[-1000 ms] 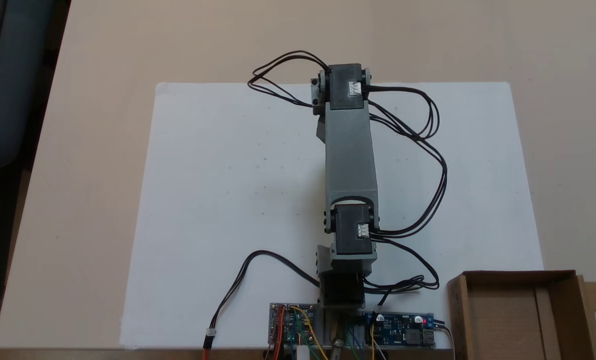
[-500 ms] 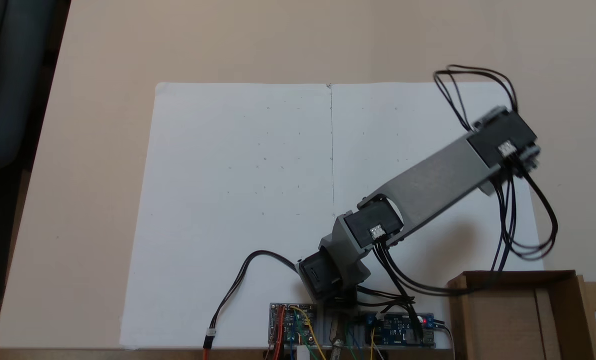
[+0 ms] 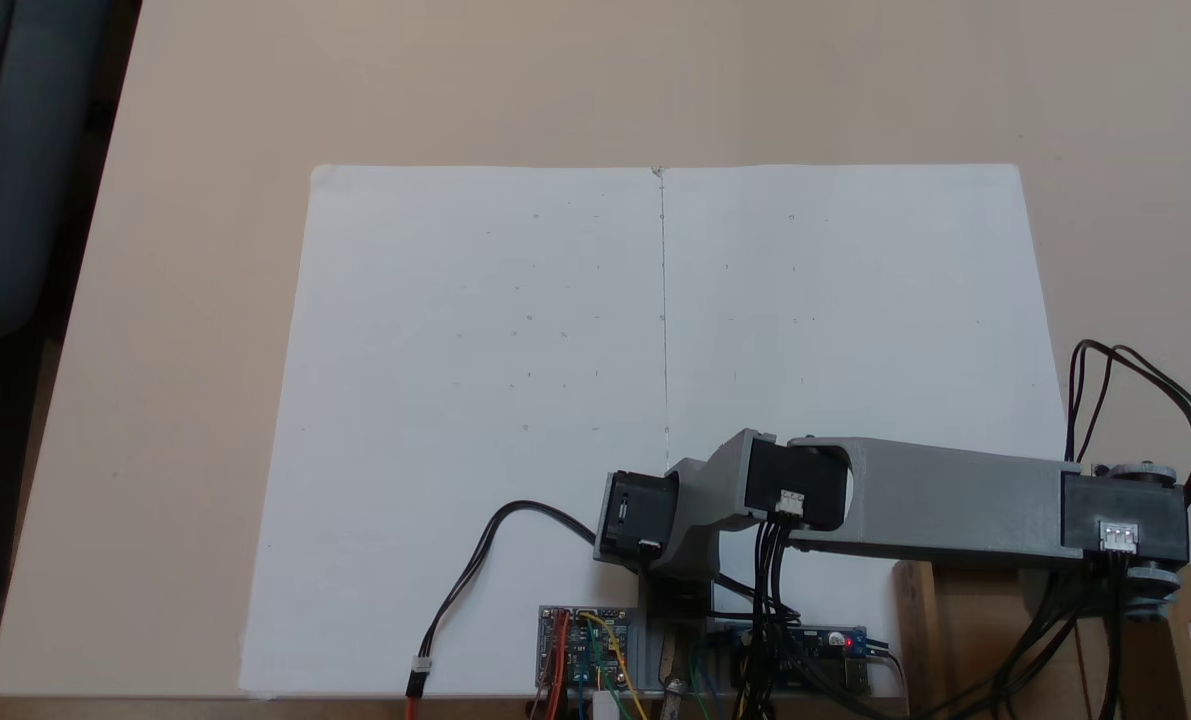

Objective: Grasp a green dice and put it in the bin.

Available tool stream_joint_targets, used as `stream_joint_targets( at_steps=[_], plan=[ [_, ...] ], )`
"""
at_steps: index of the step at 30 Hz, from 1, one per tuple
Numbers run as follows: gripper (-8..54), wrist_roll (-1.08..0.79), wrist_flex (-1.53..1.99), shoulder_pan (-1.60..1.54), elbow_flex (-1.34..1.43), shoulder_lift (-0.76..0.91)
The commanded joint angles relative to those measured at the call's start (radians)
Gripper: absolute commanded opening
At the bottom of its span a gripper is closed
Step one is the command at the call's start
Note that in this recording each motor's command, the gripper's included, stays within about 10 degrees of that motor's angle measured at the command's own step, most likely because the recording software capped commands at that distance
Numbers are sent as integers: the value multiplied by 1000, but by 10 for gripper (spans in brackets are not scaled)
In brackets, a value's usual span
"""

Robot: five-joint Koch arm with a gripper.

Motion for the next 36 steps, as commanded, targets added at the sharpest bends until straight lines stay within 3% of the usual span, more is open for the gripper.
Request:
stream_joint_targets(
  at_steps=[1, 22, 24, 25, 28, 32, 36],
  plan=[
    [118, -97, -8, 26, -43, 11],
    [118, -92, -14, 94, -41, -44],
    [321, -91, -12, 91, -41, -71],
    [331, -81, -14, 91, -41, -81],
    [443, -71, -21, 91, -41, -86],
    [443, -52, -46, 89, -41, -86],
    [439, 83, -78, 25, -48, -80]
  ],
)
